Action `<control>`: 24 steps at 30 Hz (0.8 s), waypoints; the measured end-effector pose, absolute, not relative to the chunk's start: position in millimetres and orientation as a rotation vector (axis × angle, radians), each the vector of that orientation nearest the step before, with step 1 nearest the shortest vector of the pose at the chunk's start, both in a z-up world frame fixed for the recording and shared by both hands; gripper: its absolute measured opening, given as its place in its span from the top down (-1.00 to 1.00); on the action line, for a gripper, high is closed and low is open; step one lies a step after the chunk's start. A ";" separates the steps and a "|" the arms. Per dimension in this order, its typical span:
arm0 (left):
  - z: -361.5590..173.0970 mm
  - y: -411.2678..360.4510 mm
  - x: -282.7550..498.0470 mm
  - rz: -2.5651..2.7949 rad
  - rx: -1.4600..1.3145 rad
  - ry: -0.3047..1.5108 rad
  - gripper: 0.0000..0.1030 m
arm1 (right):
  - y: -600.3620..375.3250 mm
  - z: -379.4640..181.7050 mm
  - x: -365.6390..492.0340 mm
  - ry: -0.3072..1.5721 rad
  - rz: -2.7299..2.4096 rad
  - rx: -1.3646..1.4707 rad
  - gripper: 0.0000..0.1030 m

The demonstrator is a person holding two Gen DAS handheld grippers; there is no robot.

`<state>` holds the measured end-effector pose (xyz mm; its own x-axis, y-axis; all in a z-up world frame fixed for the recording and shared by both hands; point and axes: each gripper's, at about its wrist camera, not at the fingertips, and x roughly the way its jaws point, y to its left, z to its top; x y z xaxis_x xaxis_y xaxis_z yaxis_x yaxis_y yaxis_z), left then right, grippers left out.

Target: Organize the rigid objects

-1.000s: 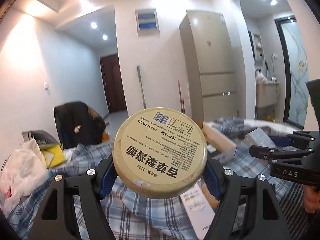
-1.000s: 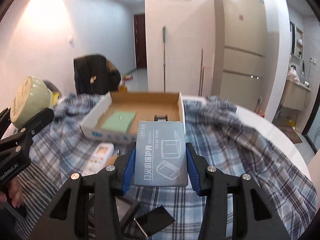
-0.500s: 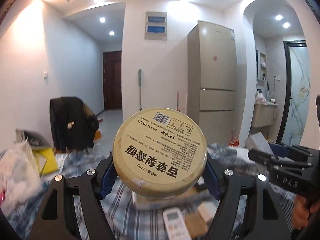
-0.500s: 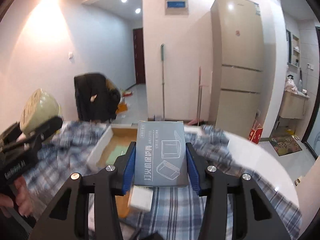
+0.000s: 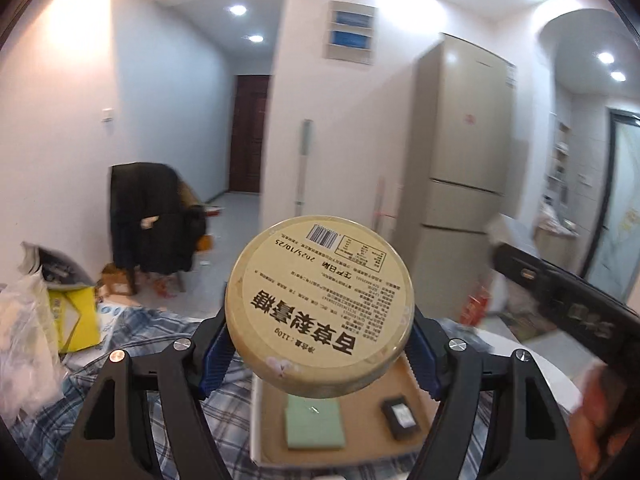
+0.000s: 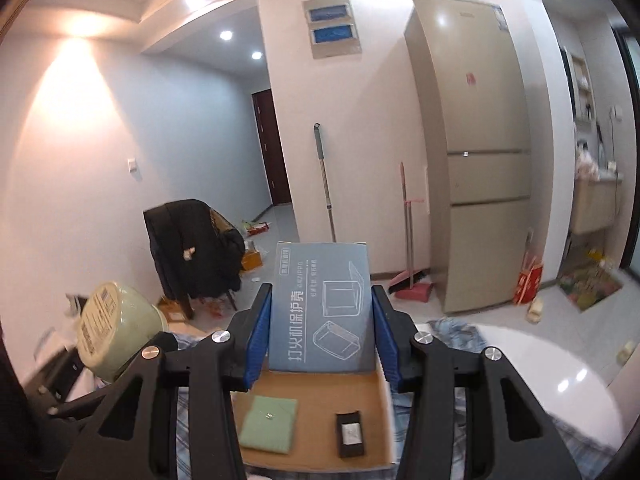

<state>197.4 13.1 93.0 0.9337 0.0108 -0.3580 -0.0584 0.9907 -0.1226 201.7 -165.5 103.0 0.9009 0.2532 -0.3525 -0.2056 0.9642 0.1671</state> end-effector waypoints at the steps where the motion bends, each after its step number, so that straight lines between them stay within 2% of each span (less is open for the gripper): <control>1: 87.7 13.3 209.0 0.010 -0.123 0.405 -0.47 | -165.5 98.6 205.7 0.393 0.247 0.137 0.12; 8: 20.8 12.2 249.2 -0.040 -0.078 0.622 -0.47 | -163.9 42.1 238.6 0.546 0.248 0.105 0.12; 13: -27.1 21.0 263.7 -0.035 -0.088 0.765 -0.47 | -171.7 20.7 255.6 0.569 0.158 0.057 0.12; 19: -58.2 19.4 278.5 -0.100 -0.129 0.875 -0.47 | -184.8 1.3 277.0 0.734 0.161 0.077 0.12; 24: -71.3 7.3 280.7 -0.069 -0.071 0.905 -0.47 | -191.3 -3.7 277.7 0.736 0.155 0.072 0.12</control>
